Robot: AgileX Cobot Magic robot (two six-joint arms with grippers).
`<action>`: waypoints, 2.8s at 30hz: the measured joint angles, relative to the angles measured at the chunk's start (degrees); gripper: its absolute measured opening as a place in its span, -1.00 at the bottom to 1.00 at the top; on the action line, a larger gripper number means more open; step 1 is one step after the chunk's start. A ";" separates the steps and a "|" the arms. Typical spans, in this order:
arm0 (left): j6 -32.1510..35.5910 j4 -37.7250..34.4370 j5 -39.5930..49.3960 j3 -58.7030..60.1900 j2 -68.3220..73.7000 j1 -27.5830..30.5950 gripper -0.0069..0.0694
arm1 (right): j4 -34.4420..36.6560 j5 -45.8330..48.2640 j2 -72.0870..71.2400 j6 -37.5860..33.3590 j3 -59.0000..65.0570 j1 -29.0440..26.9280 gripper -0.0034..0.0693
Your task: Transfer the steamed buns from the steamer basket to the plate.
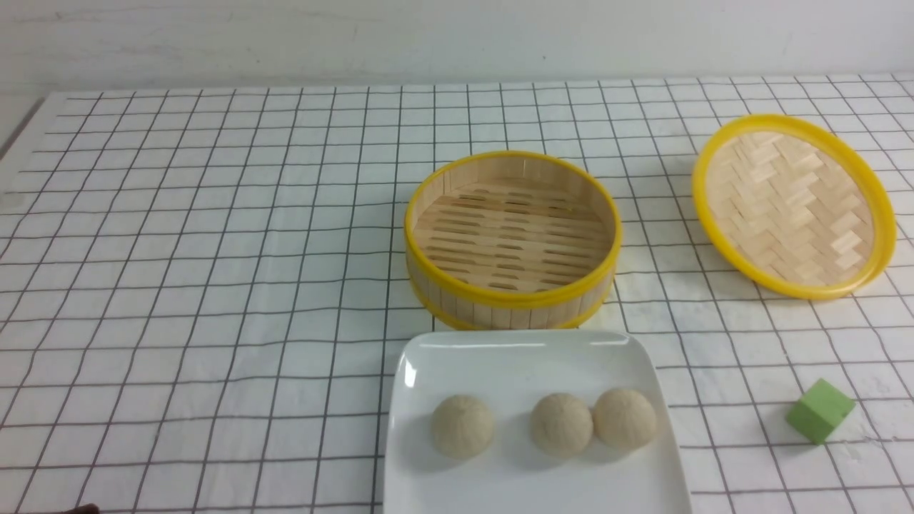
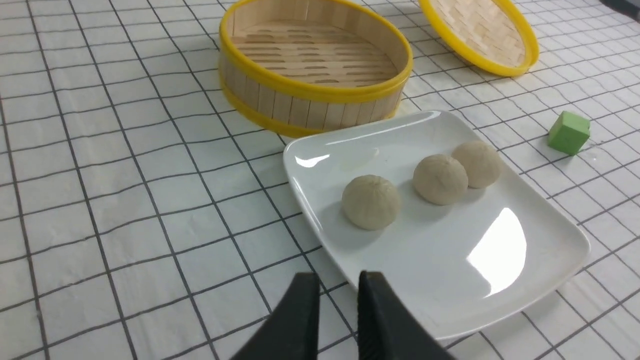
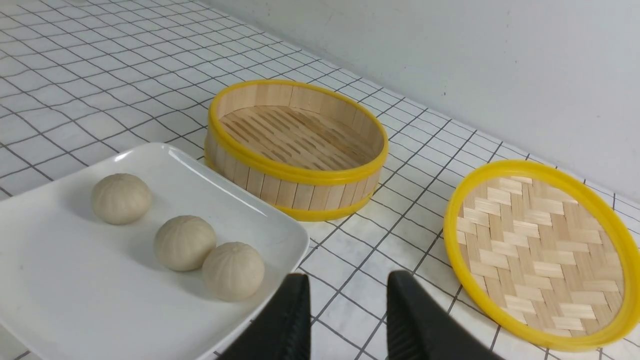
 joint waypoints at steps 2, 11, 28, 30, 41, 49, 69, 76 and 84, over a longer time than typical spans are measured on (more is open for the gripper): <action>0.01 0.79 -0.37 0.17 0.00 0.00 -0.43 | 0.00 0.00 0.00 0.00 0.00 0.00 -0.24; 0.05 3.16 -4.71 0.17 0.00 0.00 -0.43 | -0.01 0.00 0.00 0.00 0.00 0.00 -0.24; 3.98 -1.40 -15.56 14.85 -2.72 21.87 -0.74 | 0.03 0.00 0.00 0.00 0.00 0.00 -0.24; 4.38 -1.80 -16.03 17.61 -4.82 24.75 -0.78 | 0.03 0.00 0.00 0.00 0.00 0.00 -0.24; 7.66 0.33 -15.95 23.64 -6.55 29.97 -0.79 | 0.01 0.03 0.00 0.00 0.00 0.00 -0.24; 7.93 0.33 -15.89 23.69 -6.55 29.97 -0.79 | 0.01 0.03 0.00 0.00 0.00 0.00 -0.24; 7.93 0.33 -15.89 23.69 -6.55 29.97 -0.75 | 0.01 0.03 0.00 0.00 0.00 0.00 -0.24; 7.93 0.33 -15.89 23.69 -6.55 29.97 -0.73 | 0.01 0.03 0.00 0.00 0.00 0.00 -0.24; 7.93 0.33 -15.95 23.69 -6.55 29.97 -0.71 | 2.60 -0.82 0.00 0.13 2.57 0.00 -0.24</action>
